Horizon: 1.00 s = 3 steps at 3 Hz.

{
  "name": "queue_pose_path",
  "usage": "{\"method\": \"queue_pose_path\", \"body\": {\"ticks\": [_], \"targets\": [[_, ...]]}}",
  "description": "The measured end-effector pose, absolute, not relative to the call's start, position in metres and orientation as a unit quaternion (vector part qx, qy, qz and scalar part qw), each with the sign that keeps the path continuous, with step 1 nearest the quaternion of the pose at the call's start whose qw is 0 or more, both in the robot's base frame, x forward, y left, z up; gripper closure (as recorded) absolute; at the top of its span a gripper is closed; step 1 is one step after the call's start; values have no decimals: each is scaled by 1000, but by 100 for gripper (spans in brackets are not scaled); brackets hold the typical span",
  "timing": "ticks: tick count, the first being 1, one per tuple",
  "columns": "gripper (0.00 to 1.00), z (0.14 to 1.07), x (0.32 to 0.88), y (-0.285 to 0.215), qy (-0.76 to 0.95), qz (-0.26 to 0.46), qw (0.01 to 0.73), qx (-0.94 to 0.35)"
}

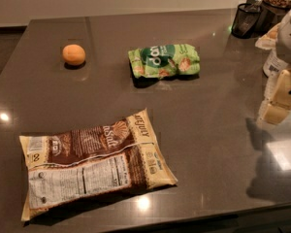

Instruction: Pick brown chip bag

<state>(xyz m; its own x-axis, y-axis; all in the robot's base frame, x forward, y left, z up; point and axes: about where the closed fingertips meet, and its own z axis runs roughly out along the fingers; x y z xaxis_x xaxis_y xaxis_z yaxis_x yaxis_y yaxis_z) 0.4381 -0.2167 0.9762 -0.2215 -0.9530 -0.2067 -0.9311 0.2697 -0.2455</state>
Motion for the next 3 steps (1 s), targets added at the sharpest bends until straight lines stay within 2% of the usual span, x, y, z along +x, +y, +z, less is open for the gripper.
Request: {"method": "queue_pose_path", "body": {"ticks": [1,3], "targets": [[0,976,438,-217,781,-34,159,-603],[0,970,429,-150,730,2,171,-662]]}}
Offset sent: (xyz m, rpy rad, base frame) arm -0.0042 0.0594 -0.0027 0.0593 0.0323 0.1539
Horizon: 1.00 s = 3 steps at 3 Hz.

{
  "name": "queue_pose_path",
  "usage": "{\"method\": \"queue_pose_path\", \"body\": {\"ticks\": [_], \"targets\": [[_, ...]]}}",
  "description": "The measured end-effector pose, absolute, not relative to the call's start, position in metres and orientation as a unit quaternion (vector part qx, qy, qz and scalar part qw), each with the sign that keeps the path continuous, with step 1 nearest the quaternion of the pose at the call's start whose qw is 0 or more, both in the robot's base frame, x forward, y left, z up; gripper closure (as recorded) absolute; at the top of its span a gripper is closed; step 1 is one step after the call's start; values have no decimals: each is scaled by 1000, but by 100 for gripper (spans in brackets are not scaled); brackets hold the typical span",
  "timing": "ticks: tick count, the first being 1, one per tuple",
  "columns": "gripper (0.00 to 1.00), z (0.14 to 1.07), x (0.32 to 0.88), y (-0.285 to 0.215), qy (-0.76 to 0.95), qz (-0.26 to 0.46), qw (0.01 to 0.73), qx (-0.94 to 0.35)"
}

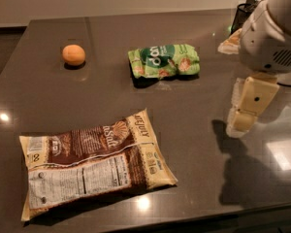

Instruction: Pick brown chip bag

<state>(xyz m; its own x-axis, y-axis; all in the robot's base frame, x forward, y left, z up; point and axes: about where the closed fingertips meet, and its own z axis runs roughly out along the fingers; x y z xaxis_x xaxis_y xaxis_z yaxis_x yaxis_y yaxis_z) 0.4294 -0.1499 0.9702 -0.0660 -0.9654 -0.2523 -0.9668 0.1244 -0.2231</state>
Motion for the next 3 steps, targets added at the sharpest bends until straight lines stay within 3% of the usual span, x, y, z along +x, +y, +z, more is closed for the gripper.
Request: {"method": "queue_pose_path", "body": {"ticks": [3], "targets": [[0,904,416,-33,648,29,162,-744]]}}
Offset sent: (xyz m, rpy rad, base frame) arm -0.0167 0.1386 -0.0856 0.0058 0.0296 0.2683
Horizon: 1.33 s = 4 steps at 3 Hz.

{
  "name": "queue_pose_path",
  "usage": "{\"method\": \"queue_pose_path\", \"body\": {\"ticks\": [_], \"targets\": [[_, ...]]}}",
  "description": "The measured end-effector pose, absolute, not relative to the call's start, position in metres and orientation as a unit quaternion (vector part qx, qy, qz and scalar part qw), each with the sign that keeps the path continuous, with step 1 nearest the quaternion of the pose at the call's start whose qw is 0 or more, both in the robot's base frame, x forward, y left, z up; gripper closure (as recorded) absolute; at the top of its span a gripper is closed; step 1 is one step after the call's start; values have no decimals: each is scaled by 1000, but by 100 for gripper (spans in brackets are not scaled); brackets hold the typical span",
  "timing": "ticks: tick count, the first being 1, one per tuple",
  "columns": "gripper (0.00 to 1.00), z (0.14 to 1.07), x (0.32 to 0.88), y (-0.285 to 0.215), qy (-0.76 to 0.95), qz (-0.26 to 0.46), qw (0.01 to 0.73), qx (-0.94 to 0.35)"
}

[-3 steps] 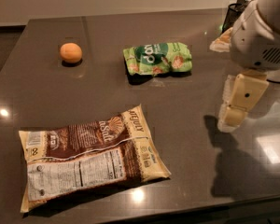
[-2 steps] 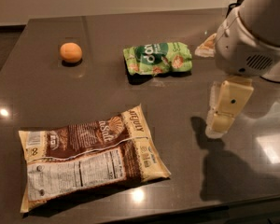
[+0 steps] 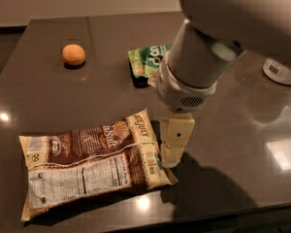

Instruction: Pick brown chip bag

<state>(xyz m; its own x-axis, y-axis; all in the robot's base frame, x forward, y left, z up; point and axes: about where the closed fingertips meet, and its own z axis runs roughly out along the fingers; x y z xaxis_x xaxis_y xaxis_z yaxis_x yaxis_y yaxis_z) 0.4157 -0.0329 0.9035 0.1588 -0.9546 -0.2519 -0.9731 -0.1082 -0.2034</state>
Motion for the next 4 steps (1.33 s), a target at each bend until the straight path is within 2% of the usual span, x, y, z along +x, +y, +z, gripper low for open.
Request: {"method": "queue_pose_path", "body": {"ticks": [3,4], "targets": [[0,845,398,19,584,52,107,-803],[7,840,393,25,576,58,96,-810]]}}
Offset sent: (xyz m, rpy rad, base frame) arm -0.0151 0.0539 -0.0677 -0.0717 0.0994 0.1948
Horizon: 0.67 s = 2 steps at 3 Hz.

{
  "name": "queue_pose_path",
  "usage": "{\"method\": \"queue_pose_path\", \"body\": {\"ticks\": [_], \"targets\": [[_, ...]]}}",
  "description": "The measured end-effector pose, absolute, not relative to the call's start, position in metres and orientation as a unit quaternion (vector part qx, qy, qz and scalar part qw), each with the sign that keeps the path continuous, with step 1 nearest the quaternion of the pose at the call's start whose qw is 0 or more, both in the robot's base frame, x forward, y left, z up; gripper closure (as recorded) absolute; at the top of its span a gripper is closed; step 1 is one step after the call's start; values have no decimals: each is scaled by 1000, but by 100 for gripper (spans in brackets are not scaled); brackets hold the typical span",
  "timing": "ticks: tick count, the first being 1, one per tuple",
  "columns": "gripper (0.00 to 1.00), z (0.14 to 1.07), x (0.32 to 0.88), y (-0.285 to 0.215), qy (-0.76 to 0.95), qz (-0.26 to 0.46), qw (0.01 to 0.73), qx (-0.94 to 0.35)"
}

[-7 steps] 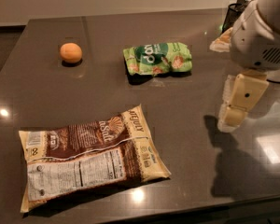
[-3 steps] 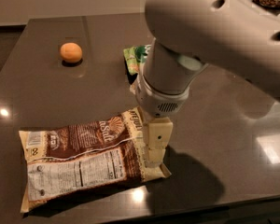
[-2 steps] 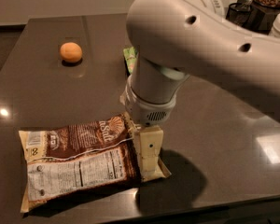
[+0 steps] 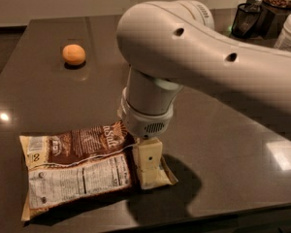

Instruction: Pick brown chip bag

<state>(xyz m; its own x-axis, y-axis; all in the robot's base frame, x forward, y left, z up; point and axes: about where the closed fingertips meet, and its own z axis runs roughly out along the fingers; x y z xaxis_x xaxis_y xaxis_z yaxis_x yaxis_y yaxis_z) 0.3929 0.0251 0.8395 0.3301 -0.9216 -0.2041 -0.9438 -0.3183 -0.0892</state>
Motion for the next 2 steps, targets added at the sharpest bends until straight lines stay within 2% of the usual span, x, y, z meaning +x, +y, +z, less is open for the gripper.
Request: {"method": "queue_pose_path", "body": {"ticks": [2], "targets": [[52,850,387,27,571,76,85,-813]]}}
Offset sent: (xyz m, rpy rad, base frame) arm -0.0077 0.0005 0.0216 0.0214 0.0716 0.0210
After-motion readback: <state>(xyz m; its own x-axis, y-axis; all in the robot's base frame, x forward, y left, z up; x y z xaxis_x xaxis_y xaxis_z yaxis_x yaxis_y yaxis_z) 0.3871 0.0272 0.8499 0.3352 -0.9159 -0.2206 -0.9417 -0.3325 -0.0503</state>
